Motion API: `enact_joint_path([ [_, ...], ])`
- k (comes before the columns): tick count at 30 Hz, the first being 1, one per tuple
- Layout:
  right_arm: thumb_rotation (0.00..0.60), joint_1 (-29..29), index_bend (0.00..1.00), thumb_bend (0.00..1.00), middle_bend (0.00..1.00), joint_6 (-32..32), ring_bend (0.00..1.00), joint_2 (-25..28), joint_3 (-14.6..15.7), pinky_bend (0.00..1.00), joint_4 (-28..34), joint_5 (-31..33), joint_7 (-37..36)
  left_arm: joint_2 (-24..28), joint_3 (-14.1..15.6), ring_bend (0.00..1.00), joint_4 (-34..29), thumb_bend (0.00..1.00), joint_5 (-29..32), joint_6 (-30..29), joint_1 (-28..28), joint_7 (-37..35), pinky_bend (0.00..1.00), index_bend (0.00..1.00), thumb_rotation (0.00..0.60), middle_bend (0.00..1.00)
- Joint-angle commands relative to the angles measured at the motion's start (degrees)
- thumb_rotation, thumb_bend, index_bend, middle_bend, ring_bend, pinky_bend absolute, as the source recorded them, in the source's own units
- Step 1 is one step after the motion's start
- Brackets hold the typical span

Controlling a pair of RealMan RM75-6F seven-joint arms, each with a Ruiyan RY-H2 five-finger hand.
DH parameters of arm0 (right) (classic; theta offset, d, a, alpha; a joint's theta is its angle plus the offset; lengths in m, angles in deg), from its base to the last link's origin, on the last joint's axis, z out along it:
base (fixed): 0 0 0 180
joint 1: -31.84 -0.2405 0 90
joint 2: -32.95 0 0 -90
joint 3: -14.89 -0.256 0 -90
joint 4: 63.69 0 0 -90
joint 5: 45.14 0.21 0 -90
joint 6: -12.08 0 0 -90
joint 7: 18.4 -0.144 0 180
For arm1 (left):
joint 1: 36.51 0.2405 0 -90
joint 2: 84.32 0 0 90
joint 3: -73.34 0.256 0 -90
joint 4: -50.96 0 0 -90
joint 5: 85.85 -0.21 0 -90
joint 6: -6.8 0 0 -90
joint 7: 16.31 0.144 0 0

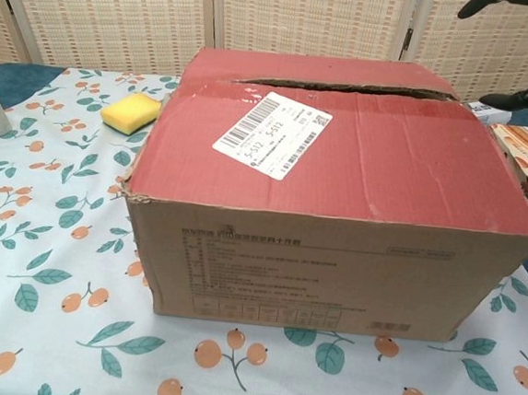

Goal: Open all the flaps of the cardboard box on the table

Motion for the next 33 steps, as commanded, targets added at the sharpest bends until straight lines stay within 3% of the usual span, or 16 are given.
enact_joint_path([
  [1,0.600,-1.34,0.18,0.29,0.00,-0.98,0.06,-1.75,0.15,0.00,-1.71,1.25,0.48,-0.27,0.12,0.06,0.36,0.33,-0.12,0.02,-0.13,-0.19,0.00,0.00,0.600,0.12],
  [15,0.600,-6.23,0.18,0.29,0.00,-1.86,0.06,-5.68,-0.97,0.00,-5.82,3.78,1.78,0.25,0.38,0.06,-0.03,0.33,0.22,-0.09,-0.06,-1.33,0.00,0.00,0.600,0.12],
  [33,0.600,-15.43,0.18,0.29,0.00,-4.32,0.06,-2.63,-9.78,0.00,-3.48,16.45,8.47,0.93,0.44,0.05,1.38,0.33,1.41,1.40,-0.16,-6.21,0.00,0.00,0.600,0.12],
])
